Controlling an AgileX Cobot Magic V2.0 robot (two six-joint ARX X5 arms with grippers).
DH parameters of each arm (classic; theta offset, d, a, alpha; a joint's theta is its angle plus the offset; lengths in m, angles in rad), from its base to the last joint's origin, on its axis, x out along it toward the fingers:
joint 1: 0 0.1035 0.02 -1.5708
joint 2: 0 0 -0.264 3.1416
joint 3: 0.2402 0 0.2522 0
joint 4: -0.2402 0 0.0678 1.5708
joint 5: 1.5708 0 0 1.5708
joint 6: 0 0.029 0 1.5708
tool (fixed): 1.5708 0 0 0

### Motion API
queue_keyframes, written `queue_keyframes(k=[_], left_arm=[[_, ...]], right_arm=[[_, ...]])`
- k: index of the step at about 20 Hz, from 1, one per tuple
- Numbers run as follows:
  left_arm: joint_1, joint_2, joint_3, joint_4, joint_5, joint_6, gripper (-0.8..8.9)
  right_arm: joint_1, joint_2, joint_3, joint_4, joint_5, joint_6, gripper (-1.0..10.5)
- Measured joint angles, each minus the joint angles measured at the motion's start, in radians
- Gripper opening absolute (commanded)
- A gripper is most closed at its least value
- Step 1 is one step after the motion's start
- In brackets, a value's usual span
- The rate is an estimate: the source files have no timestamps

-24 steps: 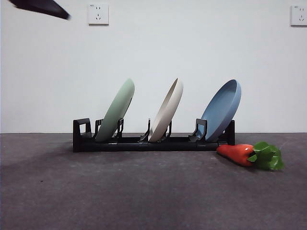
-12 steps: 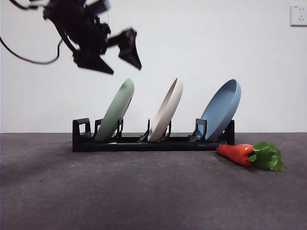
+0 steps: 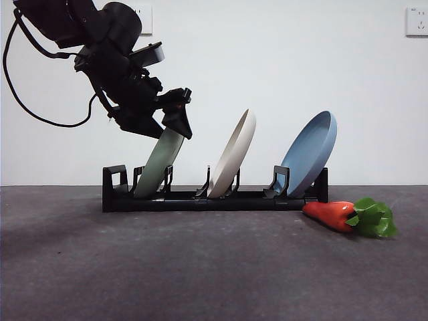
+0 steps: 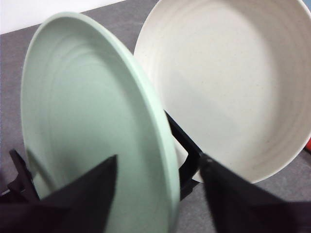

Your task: Take the green plate from the plate rack,put the plate on the table,take the carrot from the table,put the carrot in the plate

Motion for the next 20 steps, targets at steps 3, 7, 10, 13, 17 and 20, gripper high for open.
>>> queue_keyframes(k=[3,7,10,13,17,20], left_arm=[[0.000,0.000,0.000,0.000,0.006,0.000,-0.08],[0.003,-0.005,0.009,0.010,0.008,-0.018,-0.08],[0.004,-0.009,0.009,0.004,0.011,-0.029,-0.08],[0.004,-0.048,0.007,-0.022,0.012,-0.055,-0.08],[-0.001,-0.156,0.006,-0.044,0.023,-0.087,-0.08],[-0.007,-0.260,0.006,-0.127,0.024,-0.088,-0.08]], right_arm=[[0.000,0.000,0.000,-0.006,0.000,0.000,6.6],[0.000,0.000,0.000,-0.006,0.000,0.000,6.6],[0.000,0.000,0.000,-0.006,0.000,0.000,6.6],[0.000,0.000,0.000,-0.006,0.000,0.000,6.6],[0.000,0.000,0.000,-0.006,0.000,0.000,6.6],[0.000,0.000,0.000,-0.006,0.000,0.000,6.6]])
